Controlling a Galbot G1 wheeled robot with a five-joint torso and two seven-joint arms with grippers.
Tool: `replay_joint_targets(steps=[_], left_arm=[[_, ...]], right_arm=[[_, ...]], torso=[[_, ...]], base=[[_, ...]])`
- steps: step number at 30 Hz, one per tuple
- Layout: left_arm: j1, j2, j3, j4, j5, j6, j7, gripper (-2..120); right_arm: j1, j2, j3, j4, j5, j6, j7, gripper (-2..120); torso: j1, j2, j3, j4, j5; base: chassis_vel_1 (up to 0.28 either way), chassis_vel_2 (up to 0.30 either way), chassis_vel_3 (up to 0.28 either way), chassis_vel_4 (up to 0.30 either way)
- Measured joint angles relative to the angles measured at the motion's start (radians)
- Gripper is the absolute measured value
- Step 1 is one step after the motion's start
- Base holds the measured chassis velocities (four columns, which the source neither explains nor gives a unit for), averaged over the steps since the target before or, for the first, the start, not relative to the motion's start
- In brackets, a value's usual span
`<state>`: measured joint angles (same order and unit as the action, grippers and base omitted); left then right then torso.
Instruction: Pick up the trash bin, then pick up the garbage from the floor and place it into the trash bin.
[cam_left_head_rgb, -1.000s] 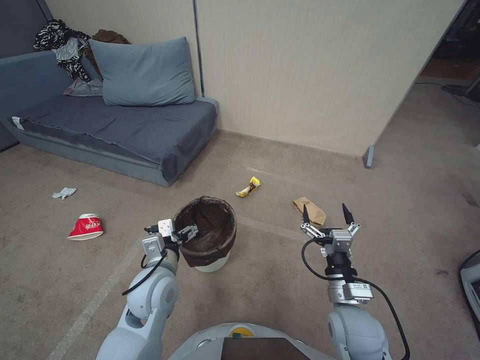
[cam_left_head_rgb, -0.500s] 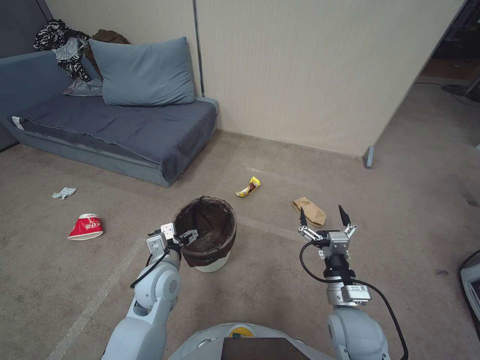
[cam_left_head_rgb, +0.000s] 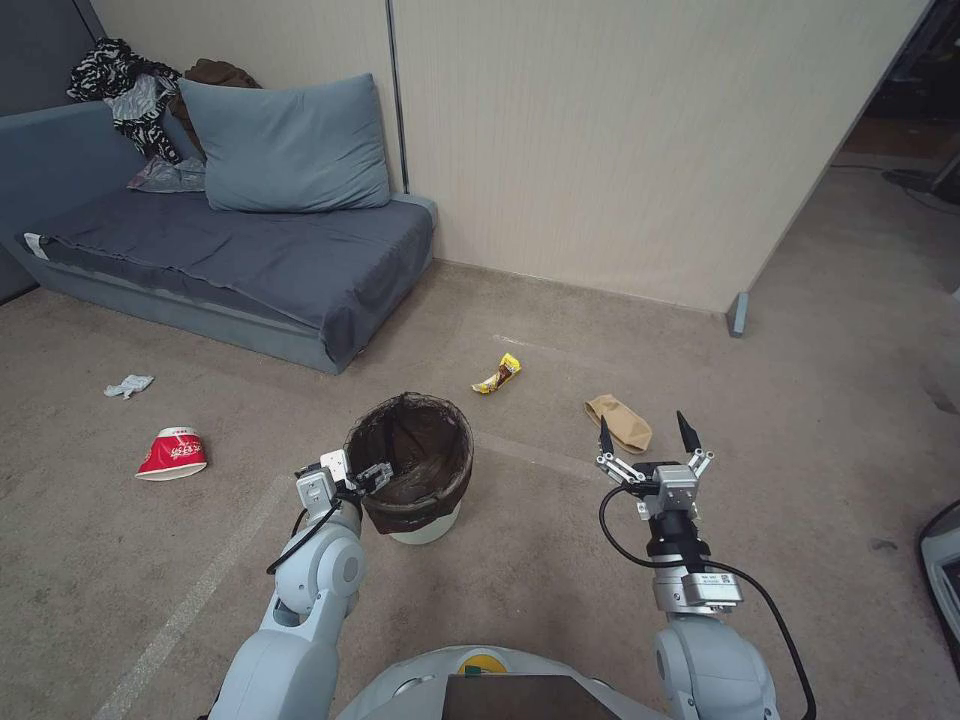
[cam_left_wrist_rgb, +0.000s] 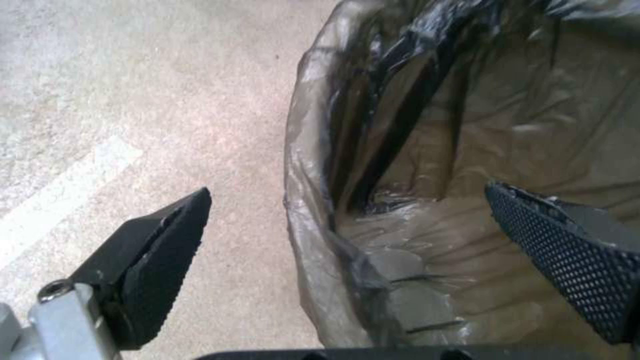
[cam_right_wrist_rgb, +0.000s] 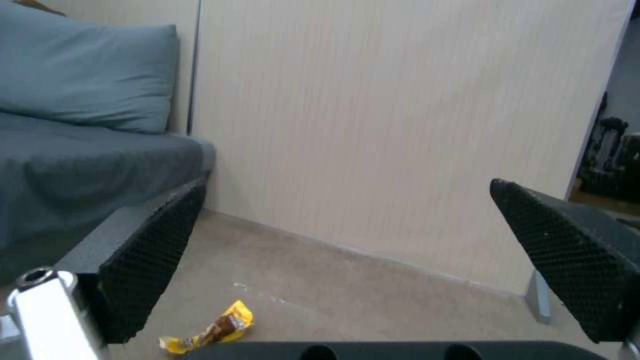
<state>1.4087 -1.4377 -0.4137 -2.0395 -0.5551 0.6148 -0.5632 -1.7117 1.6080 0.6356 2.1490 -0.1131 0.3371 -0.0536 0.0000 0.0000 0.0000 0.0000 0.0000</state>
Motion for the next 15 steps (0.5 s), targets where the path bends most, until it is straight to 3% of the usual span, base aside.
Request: replay_joint_targets(steps=[9, 14, 15], left_arm=[[-0.012, 0.0, 0.0, 0.03, -0.001, -0.002, 0.0, 95], [-0.022, -0.003, -0.001, 0.057, -0.003, -0.005, 0.005, 73], [-0.022, -0.003, -0.001, 0.057, -0.003, -0.005, 0.005, 73]], right_arm=[[-0.003, 0.0, 0.002, 0.0, 0.002, 0.008, -0.002, 100], [-0.006, 0.0, 0.004, 0.0, 0.004, 0.015, -0.004, 100], [-0.006, 0.0, 0.004, 0.0, 0.004, 0.015, -0.004, 100]], torso=[[0.0, 0.0, 0.0, 0.0, 0.0], [0.0, 0.0, 0.0, -0.0001, 0.0003], [0.0, 0.0, 0.0, -0.0001, 0.0003]], base=[[0.0, 0.0, 0.0, 0.0], [0.0, 0.0, 0.0, 0.0], [0.0, 0.0, 0.0, 0.0]])
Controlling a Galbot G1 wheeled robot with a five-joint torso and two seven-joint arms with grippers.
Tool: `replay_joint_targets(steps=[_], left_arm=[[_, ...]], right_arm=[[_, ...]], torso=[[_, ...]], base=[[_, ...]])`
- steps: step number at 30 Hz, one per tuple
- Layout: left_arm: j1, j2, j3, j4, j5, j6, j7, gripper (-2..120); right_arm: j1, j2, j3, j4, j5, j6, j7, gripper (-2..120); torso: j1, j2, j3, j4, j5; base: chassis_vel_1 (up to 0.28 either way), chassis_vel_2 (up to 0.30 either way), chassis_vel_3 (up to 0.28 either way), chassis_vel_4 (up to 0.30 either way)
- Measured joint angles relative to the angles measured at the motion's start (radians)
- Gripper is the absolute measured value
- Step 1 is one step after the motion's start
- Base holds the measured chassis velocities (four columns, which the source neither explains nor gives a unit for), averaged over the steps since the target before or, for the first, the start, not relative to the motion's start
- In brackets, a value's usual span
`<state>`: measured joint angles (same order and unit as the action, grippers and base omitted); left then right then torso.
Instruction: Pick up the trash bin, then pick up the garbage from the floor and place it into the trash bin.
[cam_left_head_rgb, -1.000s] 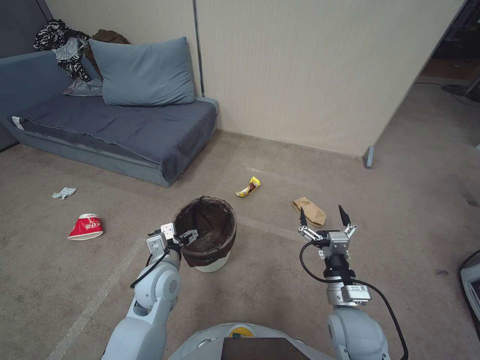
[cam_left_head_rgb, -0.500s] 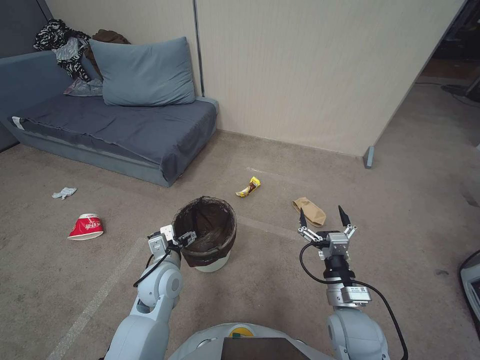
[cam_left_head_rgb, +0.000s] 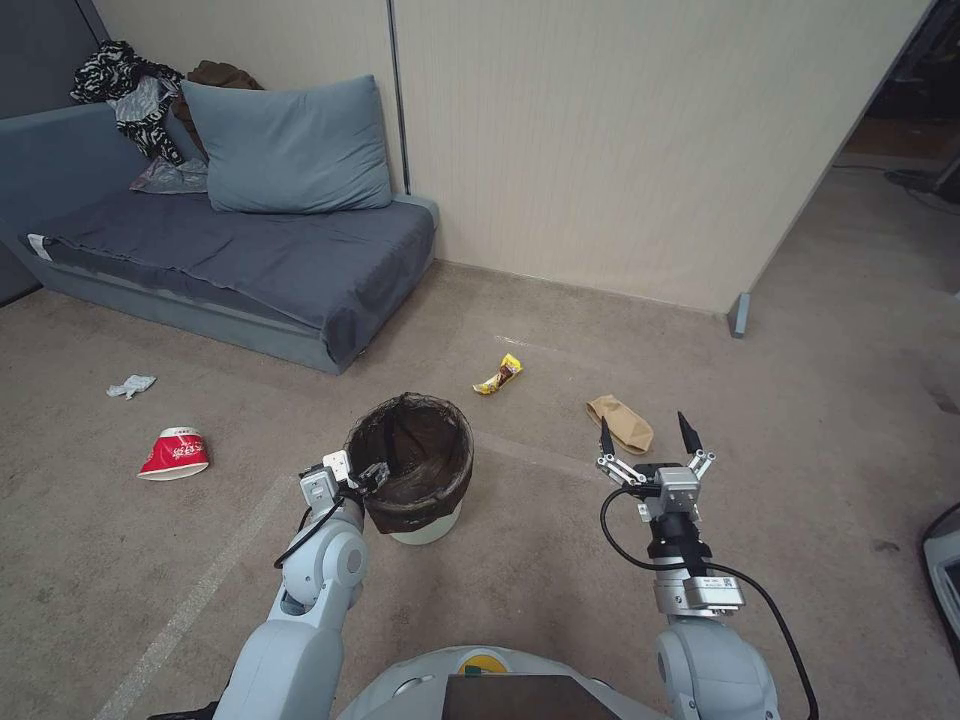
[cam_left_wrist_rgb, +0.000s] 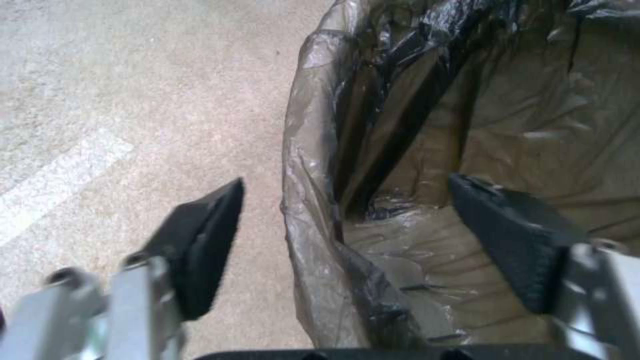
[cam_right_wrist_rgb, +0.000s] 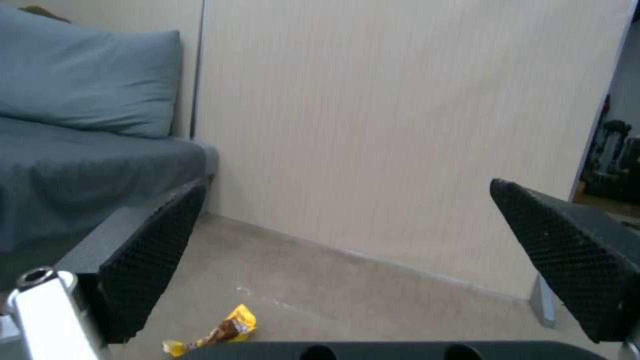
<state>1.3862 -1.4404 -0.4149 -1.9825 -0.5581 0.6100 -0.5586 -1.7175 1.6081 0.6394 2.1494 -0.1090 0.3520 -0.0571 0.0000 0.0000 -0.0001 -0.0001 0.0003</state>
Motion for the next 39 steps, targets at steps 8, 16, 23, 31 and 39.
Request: replay_joint_targets(steps=[8, 16, 23, 31, 39], left_arm=[[-0.007, -0.007, -0.001, 0.026, -0.025, 0.001, 0.013, 45], [0.004, -0.01, 0.0, 0.034, -0.029, 0.004, 0.015, 13], [0.012, -0.009, -0.005, 0.045, -0.028, 0.002, 0.024, 5], [0.017, -0.01, -0.006, 0.045, -0.023, -0.001, 0.03, 5], [0.023, -0.009, -0.006, 0.044, -0.01, -0.01, 0.038, 5]], right_arm=[[0.001, 0.0, -0.002, -0.002, 0.001, 0.001, 0.0, 100], [0.005, 0.0, -0.002, -0.005, 0.005, 0.0, 0.0, 100], [0.005, 0.0, -0.001, -0.003, 0.008, 0.0, -0.001, 100], [0.005, 0.0, -0.001, -0.001, 0.01, 0.0, -0.001, 100], [0.006, 0.0, 0.005, 0.002, 0.024, 0.005, -0.022, 100]], torso=[[0.0, 0.0, 0.0, 0.0003, 0.0007], [0.0, 0.0, 0.0, 0.0001, 0.0002], [0.0, 0.0, 0.0, 0.0, 0.0001], [0.0, 0.0, 0.0, 0.0, -0.0001], [0.0, 0.0, 0.0, 0.0, -0.0003]], base=[[0.0, 0.0, 0.0, 0.0], [0.0, 0.0, 0.0, 0.0], [0.0, 0.0, 0.0, 0.0], [0.0, 0.0, 0.0, 0.0], [0.0, 0.0, 0.0, 0.0]])
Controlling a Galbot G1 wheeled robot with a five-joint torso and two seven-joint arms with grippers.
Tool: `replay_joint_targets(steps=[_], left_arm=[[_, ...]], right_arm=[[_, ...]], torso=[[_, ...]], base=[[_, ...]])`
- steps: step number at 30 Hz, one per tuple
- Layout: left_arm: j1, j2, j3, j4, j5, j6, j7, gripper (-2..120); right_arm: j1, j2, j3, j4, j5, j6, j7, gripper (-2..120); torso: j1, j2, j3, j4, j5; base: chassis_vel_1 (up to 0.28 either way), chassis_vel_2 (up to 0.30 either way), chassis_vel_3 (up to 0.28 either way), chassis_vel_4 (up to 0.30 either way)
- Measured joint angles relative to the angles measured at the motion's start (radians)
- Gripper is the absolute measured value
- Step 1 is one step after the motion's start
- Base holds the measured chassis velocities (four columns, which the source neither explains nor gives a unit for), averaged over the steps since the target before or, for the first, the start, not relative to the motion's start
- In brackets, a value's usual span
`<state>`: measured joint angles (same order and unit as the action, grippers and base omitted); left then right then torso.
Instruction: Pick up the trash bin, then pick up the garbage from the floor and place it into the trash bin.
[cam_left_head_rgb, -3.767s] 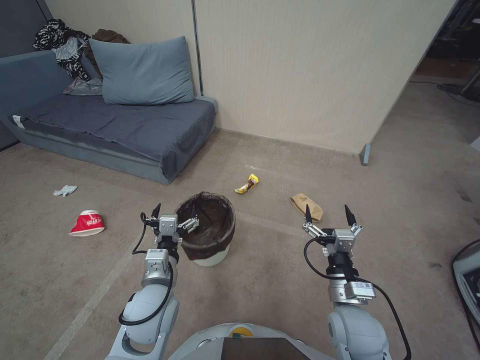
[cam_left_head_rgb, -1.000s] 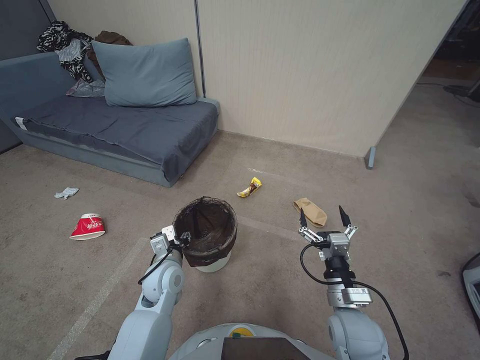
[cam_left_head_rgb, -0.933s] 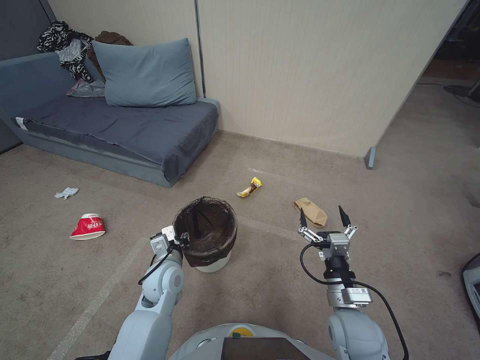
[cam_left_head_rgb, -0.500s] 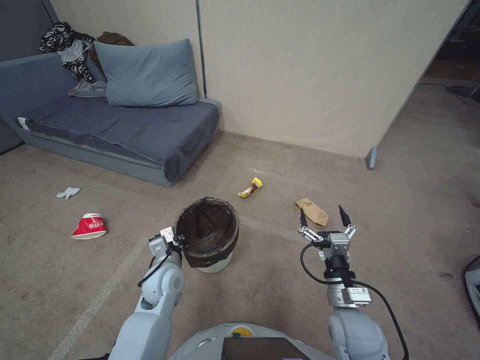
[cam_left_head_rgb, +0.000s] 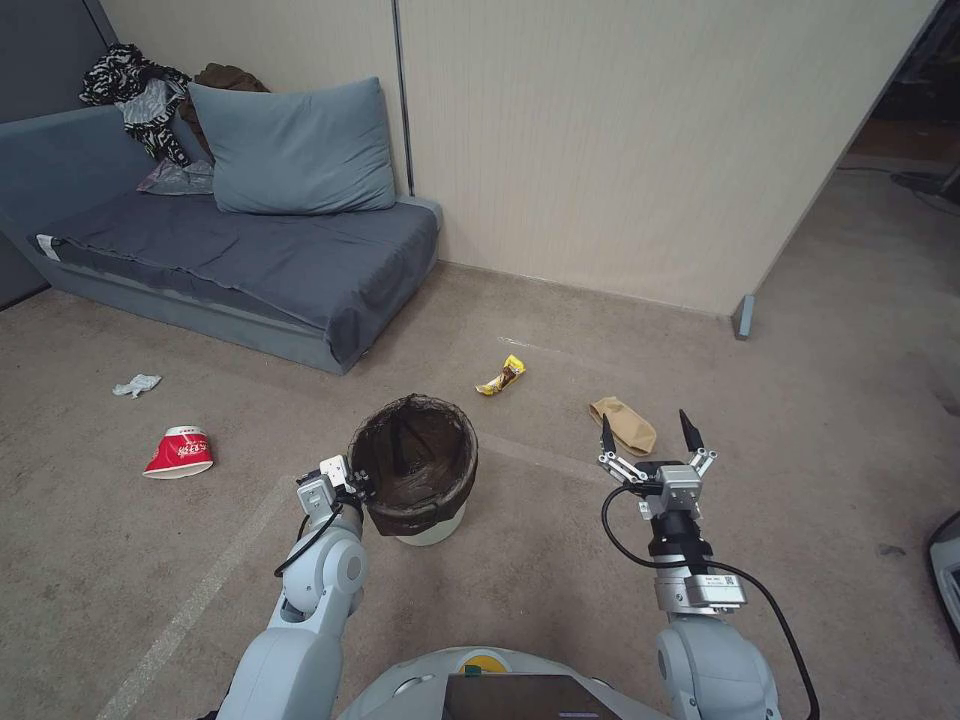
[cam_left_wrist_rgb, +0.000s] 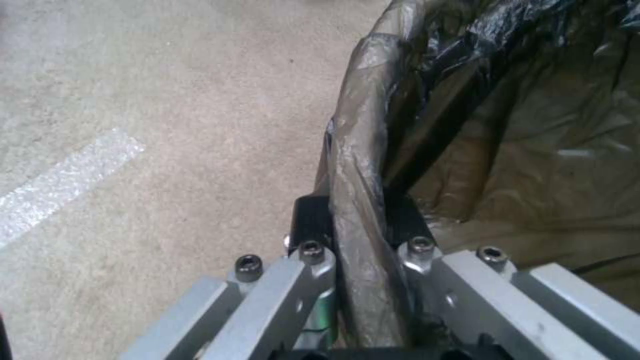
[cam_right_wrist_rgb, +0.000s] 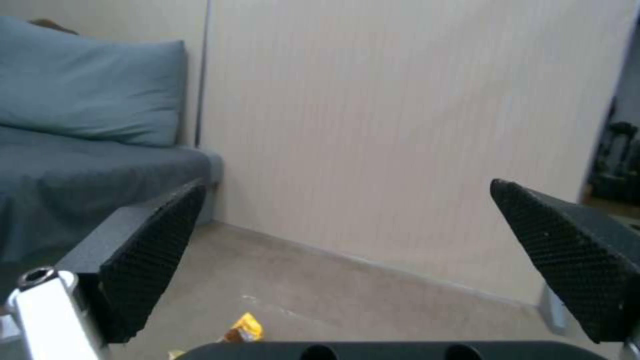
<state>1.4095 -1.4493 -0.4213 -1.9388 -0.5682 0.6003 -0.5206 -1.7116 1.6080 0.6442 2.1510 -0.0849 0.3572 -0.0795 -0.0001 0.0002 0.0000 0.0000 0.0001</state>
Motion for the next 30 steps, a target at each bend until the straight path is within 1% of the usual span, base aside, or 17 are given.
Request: replay_joint_targets(steps=[1, 2, 8, 9, 10, 11, 13, 14, 18, 20, 22, 23, 25, 26, 29, 30], left_arm=[[0.003, 0.0, 0.0, -0.004, 0.01, -0.004, 0.004, 5], [0.012, 0.001, 0.0, -0.018, 0.027, -0.013, 0.012, 5], [0.041, 0.002, 0.008, -0.081, 0.094, -0.033, 0.042, 5], [0.041, 0.002, 0.008, -0.081, 0.094, -0.033, 0.042, 5], [0.052, 0.004, 0.012, -0.114, 0.117, -0.04, 0.051, 4], [0.064, 0.008, 0.014, -0.155, 0.146, -0.052, 0.061, 3], [0.077, 0.013, 0.015, -0.202, 0.194, -0.074, 0.08, 3], [0.077, 0.013, 0.015, -0.202, 0.194, -0.074, 0.08, 3], [0.098, 0.017, 0.017, -0.269, 0.266, -0.134, 0.112, 3], [0.103, 0.017, 0.02, -0.281, 0.281, -0.147, 0.117, 3], [0.116, 0.014, 0.024, -0.292, 0.339, -0.183, 0.129, 3], [0.116, 0.014, 0.024, -0.292, 0.339, -0.183, 0.129, 3], [0.126, 0.012, 0.022, -0.297, 0.406, -0.225, 0.15, 3], [0.126, 0.012, 0.022, -0.297, 0.406, -0.225, 0.15, 3], [0.135, 0.012, 0.026, -0.313, 0.443, -0.263, 0.185, 3], [0.135, 0.012, 0.026, -0.313, 0.443, -0.263, 0.185, 3]], right_arm=[[0.0, 0.0, 0.004, 0.002, 0.009, 0.002, -0.019, 100], [0.001, 0.0, 0.009, 0.004, 0.017, 0.004, -0.044, 100], [0.016, 0.0, 0.007, 0.001, 0.016, 0.02, -0.046, 100], [0.016, 0.0, 0.007, 0.001, 0.016, 0.02, -0.046, 100], [0.022, 0.0, 0.005, 0.001, 0.007, 0.024, -0.044, 100], [0.028, 0.0, 0.006, 0.0, -0.015, 0.035, -0.046, 100], [0.035, 0.0, 0.007, -0.006, -0.039, 0.049, -0.044, 100], [0.035, 0.0, 0.007, -0.006, -0.039, 0.049, -0.044, 100], [0.038, 0.0, -0.005, -0.015, -0.004, 0.076, -0.034, 100], [0.039, 0.0, -0.007, -0.015, 0.001, 0.08, -0.028, 100], [0.038, 0.0, -0.009, -0.013, 0.004, 0.083, -0.02, 100], [0.038, 0.0, -0.009, -0.013, 0.004, 0.083, -0.02, 100], [0.037, 0.0, -0.009, -0.009, 0.006, 0.087, -0.014, 100], [0.037, 0.0, -0.009, -0.009, 0.006, 0.087, -0.014, 100], [0.033, 0.0, -0.009, -0.008, 0.009, 0.091, -0.012, 100], [0.033, 0.0, -0.009, -0.008, 0.009, 0.091, -0.012, 100]], torso=[[0.0, 0.0, 0.0, 0.0, -0.0001], [0.0, 0.0, 0.001, -0.0001, -0.0011], [0.0, -0.001, 0.001, -0.0004, -0.0029], [0.0, -0.001, 0.001, -0.0004, -0.0029], [0.0, -0.001, 0.001, -0.0005, -0.0027], [0.0, -0.001, 0.001, -0.0006, -0.0012], [0.0, -0.001, 0.001, -0.0001, -0.0009], [0.0, -0.001, 0.001, -0.0001, -0.0009], [0.0, -0.001, 0.0, -0.0001, -0.0003], [0.0, -0.001, 0.0, 0.0, -0.0002], [0.0, -0.001, 0.0, -0.0001, -0.0003], [0.0, -0.001, 0.0, -0.0001, -0.0003], [0.0, 0.0, 0.0, 0.0002, -0.0001], [0.0, 0.0, 0.0, 0.0002, -0.0001], [0.0, 0.0, 0.0, -0.0001, -0.0002], [0.0, 0.0, 0.0, -0.0001, -0.0002]], base=[[0.0, 0.0, 0.0, 0.0], [0.0, 0.0, 0.0, 0.0], [0.0, 0.0, 0.0, 0.0], [0.0, 0.0, 0.0, 0.0], [0.0, 0.0, 0.0, 0.0], [0.0, 0.0, 0.0, 0.0], [0.0, 0.0, 0.0, 0.0], [0.0, 0.0, 0.0, 0.0], [0.0, 0.0, 0.0, 0.0], [0.0, 0.0, 0.0, 0.0], [0.0, 0.0, 0.0, 0.0], [0.0, 0.0, 0.0, 0.0], [0.0, 0.0, 0.0, 0.0], [0.0, 0.0, 0.0, 0.0], [0.0, 0.0, 0.0, 0.0], [0.0, 0.0, 0.0, 0.0]])
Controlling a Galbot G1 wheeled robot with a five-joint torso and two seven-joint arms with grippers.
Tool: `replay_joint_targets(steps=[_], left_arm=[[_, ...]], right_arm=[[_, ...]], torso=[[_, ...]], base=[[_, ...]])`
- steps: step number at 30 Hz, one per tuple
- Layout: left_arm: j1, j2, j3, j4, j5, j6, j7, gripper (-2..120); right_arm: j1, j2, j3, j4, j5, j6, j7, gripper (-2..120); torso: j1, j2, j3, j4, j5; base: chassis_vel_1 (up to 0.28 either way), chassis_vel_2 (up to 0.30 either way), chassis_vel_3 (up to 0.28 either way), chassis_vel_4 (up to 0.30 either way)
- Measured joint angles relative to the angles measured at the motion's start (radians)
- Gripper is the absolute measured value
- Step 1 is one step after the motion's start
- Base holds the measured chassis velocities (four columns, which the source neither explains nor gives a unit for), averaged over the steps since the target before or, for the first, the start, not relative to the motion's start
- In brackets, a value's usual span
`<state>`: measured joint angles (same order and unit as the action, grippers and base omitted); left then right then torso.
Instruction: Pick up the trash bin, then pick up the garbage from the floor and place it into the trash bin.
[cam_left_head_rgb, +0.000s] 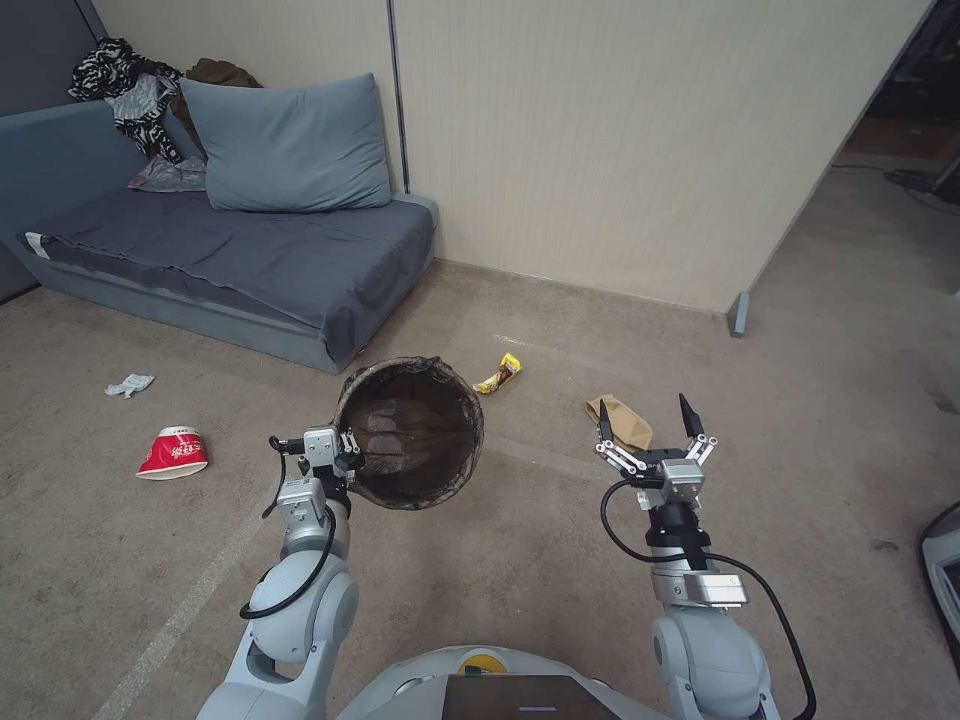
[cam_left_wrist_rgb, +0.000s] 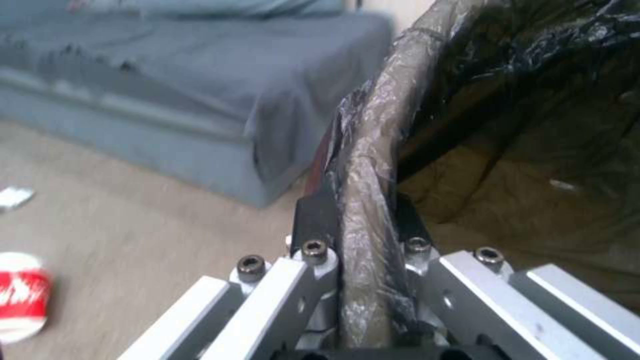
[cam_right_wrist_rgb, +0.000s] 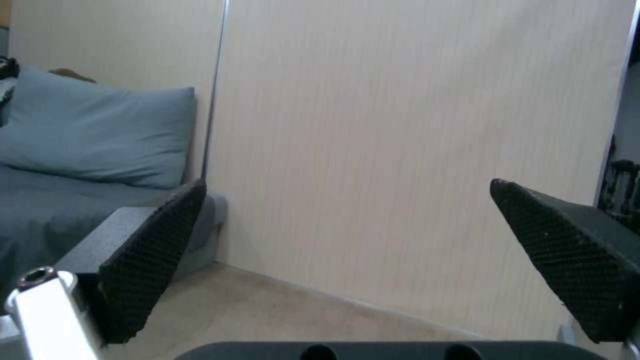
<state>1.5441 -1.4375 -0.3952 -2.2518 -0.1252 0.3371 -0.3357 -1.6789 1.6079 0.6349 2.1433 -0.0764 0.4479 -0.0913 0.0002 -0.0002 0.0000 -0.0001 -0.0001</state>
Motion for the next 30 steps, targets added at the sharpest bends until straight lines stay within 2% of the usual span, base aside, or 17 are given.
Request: replay_joint_targets(steps=[5, 25, 30], left_arm=[[0.007, -0.001, 0.004, -0.013, 0.033, -0.015, 0.011, 3], [0.012, -0.007, 0.01, -0.018, 0.038, -0.017, 0.012, 3], [0.012, -0.008, 0.011, -0.015, 0.038, -0.018, 0.012, 3]], right_arm=[[-0.003, 0.0, -0.001, -0.001, 0.011, 0.0, 0.003, 100], [-0.004, 0.0, 0.002, -0.004, 0.034, -0.008, 0.002, 100], [-0.005, 0.0, 0.002, -0.004, 0.039, -0.008, 0.003, 100]], torso=[[0.0, 0.0, 0.0, 0.0001, 0.0001], [0.0, 0.0, 0.0, 0.0001, 0.0001], [0.0, 0.0, 0.0, 0.0, 0.0001]], base=[[0.0, 0.0, 0.0, 0.0], [0.0, 0.0, 0.0, 0.0], [-0.082, 0.08, 0.067, -0.094]])
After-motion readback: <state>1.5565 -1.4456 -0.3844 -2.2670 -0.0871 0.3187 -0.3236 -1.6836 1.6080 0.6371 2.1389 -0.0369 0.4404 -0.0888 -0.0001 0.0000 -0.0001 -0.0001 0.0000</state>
